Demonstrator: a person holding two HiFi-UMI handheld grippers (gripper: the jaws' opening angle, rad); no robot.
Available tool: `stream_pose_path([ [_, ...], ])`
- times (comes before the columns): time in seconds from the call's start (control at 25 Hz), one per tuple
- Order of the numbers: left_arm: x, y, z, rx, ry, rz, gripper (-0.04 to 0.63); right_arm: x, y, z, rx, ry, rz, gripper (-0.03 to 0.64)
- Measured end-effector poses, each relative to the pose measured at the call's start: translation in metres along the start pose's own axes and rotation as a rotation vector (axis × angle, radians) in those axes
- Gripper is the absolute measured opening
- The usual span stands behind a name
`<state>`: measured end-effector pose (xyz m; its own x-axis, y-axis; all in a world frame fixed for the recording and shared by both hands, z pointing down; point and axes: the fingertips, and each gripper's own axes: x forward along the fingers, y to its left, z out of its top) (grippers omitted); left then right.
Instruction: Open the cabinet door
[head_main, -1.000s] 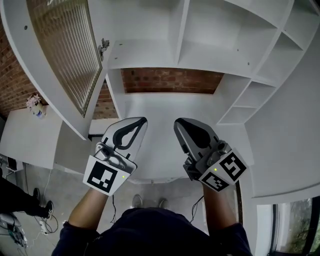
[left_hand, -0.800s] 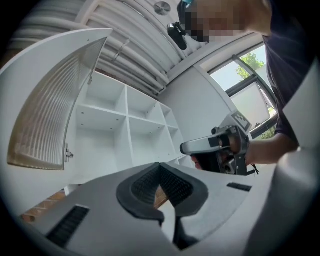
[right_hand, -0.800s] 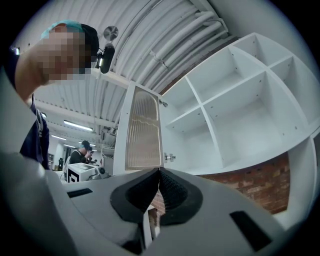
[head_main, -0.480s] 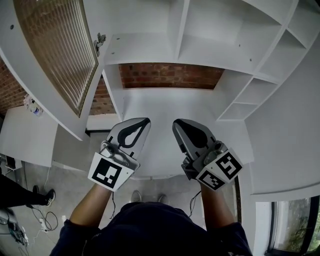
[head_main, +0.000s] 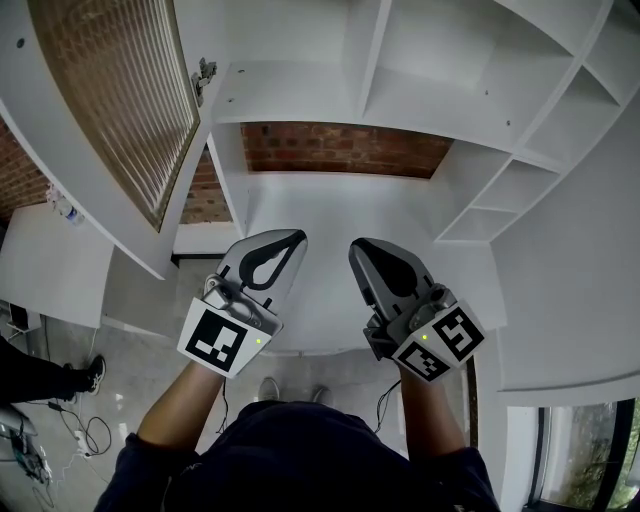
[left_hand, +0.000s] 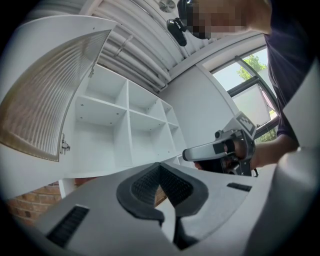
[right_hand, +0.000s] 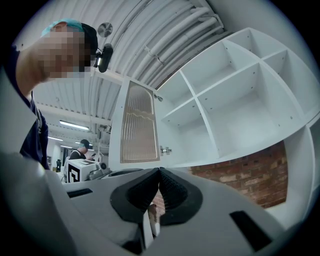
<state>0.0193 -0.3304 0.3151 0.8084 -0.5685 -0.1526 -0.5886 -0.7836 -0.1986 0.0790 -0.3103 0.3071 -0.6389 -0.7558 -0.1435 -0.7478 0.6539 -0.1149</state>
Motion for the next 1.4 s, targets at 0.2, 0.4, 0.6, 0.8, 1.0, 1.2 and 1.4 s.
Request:
stream_pose_path([
  [0.2, 0.000, 0.000, 0.001, 0.002, 0.001, 0.004, 0.008, 0.000, 0.001, 0.000, -0.001, 0.000, 0.001, 0.026],
  [0.4, -0.003, 0.001, 0.003, -0.002, 0.000, 0.007, 0.008, 0.002, 0.003, 0.001, -0.002, 0.001, 0.002, 0.026],
  [0.6, -0.006, 0.001, 0.005, 0.003, 0.001, 0.010, 0.007, 0.002, 0.007, 0.002, -0.006, 0.001, 0.007, 0.026],
  [0.8, -0.011, 0.002, 0.008, 0.007, -0.001, 0.013, 0.008, 0.003, 0.012, 0.002, -0.008, 0.000, 0.013, 0.026],
  [1.0, -0.015, 0.003, 0.009, 0.006, 0.000, 0.018, 0.008, 0.004, 0.015, 0.002, -0.009, 0.005, 0.017, 0.026],
  [1.2, -0.019, 0.005, 0.010, 0.010, 0.002, 0.020, 0.008, 0.005, 0.020, 0.002, -0.012, 0.010, 0.024, 0.026],
  [1.4, -0.023, 0.006, 0.011, 0.009, -0.002, 0.025, 0.008, 0.006, 0.024, 0.001, -0.016, 0.013, 0.030, 0.026],
])
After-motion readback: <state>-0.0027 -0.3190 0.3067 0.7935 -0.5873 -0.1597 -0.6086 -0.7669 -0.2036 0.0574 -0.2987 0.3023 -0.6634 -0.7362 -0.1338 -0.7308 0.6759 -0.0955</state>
